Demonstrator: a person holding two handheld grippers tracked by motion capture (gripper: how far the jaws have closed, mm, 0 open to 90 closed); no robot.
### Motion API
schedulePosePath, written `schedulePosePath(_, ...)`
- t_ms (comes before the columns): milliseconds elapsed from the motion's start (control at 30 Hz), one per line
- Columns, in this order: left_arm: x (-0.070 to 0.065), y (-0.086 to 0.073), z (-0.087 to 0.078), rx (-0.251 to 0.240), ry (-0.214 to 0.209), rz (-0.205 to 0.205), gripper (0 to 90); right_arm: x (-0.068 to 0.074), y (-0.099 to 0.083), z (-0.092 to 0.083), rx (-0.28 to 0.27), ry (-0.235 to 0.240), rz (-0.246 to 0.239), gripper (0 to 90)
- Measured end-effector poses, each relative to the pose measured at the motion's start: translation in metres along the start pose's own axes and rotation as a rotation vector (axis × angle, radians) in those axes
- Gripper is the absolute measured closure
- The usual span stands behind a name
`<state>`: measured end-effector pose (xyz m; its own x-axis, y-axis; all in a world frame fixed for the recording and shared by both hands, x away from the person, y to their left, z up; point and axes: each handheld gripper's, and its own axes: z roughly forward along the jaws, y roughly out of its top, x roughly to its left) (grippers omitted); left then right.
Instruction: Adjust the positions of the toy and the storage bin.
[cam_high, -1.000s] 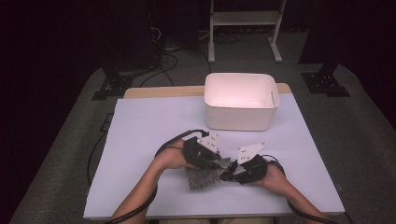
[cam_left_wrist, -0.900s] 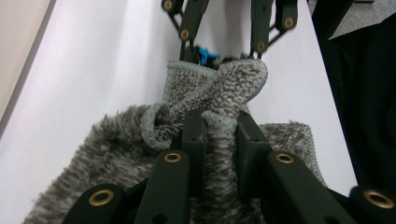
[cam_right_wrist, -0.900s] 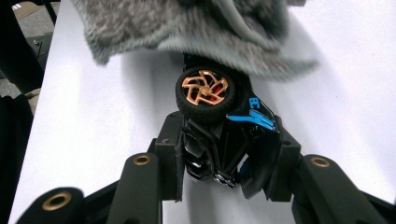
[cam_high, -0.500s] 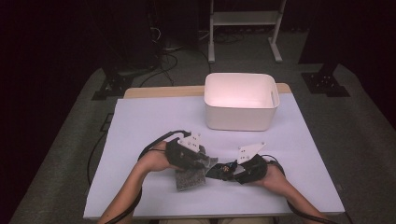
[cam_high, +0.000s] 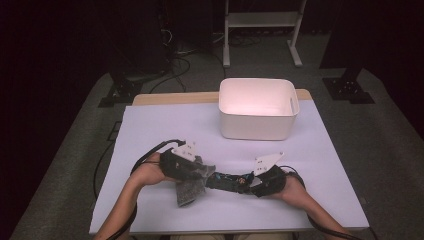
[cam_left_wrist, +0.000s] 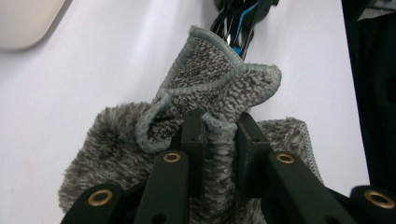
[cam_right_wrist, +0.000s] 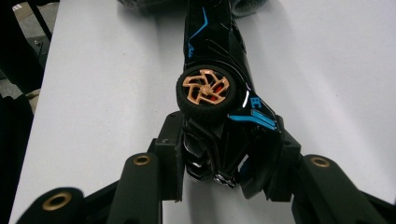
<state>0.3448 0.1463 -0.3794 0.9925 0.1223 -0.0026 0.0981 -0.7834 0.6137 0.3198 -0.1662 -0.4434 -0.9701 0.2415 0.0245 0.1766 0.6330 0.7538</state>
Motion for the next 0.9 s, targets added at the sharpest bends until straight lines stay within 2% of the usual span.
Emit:
schedulePosePath(133,0.001,-0.013,-0.004,-0.031,-0.002,-0.036,76.5,-0.001,0.000,0.000,0.002,0.003,-0.001,57.1)
schedulePosePath(367,0.003,-0.013,-0.003,-0.059,-0.011,-0.036,76.4,-0.001,0.000,0.000,0.002,0.004,0.000,57.1)
schedulePosePath(533,0.002,0.001,0.003,-0.063,-0.031,-0.011,76.4,-0.001,0.000,0.000,0.004,0.004,0.002,57.1)
schedulePosePath(667,0.001,0.019,0.015,-0.051,-0.053,0.031,76.5,-0.001,0.001,0.000,0.006,0.004,-0.005,57.1)
schedulePosePath(900,0.000,0.033,0.022,-0.045,-0.077,0.052,76.5,-0.001,0.000,0.001,0.004,0.003,-0.005,57.1)
